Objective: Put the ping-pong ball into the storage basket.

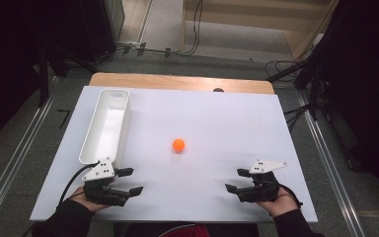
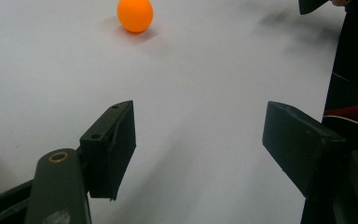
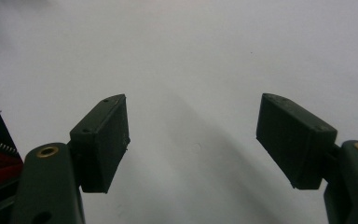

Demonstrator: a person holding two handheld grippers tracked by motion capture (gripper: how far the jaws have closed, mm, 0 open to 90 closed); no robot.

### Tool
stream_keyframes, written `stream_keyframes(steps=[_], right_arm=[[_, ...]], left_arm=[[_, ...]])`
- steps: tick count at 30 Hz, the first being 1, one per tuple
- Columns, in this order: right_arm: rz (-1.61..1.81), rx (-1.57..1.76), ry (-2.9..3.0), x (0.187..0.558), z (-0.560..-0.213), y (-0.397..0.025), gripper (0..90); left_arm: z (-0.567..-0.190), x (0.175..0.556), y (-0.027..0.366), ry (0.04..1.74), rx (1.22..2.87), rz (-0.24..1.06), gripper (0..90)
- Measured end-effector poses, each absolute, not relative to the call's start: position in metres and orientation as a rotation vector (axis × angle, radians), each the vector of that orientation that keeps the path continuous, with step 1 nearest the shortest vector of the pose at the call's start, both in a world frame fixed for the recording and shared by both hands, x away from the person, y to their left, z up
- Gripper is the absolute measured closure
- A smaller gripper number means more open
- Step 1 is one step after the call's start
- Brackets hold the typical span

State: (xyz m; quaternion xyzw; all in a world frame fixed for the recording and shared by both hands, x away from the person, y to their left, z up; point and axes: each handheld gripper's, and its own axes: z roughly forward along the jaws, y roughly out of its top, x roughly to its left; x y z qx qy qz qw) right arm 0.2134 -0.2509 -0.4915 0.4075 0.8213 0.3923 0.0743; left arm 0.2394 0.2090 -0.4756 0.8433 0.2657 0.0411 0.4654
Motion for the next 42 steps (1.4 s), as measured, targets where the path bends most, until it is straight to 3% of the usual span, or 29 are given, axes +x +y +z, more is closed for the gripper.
stream_keyframes(steps=[42], right_arm=[[1.167,1.21,2.489,0.2138,-0.4928,-0.2485,24.0]], left_arm=[[-0.477,0.239,0.2072,0.647,2.086,0.123,25.8]])
